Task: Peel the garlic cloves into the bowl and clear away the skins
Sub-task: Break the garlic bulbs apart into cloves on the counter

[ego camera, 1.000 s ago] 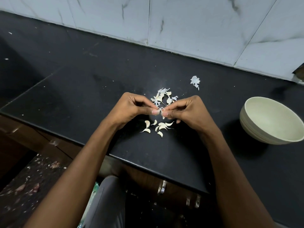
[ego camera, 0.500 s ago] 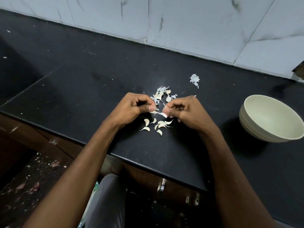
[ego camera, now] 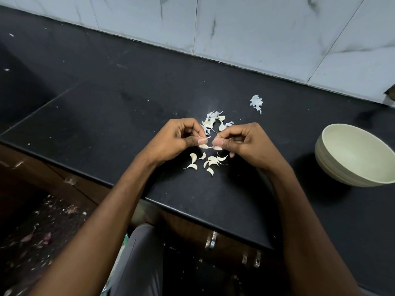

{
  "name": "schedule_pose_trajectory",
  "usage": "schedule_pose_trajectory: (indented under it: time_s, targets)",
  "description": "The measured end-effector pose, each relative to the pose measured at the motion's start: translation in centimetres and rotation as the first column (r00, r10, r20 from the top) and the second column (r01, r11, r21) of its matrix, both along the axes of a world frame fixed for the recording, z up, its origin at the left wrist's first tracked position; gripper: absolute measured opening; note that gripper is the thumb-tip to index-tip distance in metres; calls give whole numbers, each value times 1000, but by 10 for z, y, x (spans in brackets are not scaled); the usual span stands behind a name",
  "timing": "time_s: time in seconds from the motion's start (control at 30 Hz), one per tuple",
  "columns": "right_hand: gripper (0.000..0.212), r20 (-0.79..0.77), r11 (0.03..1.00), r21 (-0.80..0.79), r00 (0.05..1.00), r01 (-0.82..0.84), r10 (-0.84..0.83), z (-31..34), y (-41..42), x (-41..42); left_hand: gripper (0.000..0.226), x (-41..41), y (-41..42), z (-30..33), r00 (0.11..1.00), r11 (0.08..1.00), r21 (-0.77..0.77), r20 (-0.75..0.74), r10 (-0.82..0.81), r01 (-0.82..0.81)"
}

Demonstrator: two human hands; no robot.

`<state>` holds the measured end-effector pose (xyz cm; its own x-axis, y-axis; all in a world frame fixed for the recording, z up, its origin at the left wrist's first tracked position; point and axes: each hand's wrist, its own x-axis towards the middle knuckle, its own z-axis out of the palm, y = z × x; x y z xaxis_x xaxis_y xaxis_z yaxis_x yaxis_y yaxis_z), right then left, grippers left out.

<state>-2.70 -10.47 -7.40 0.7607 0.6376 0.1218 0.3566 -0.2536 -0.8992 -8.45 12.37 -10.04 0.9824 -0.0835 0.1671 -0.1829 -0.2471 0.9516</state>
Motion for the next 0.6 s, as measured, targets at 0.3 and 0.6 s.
schedule_pose_trajectory:
  time_s: [0.3,0.6]
  targets:
    - [16,-103,994,89,993,69,-60,-1,3,-1,11,2,-5,-4,998,993,96,9,69,-69]
    - [17,-47,998,60,999,21,-18,3,2,-5,10,-1,-11,-6,993,981,160,59,101,-109]
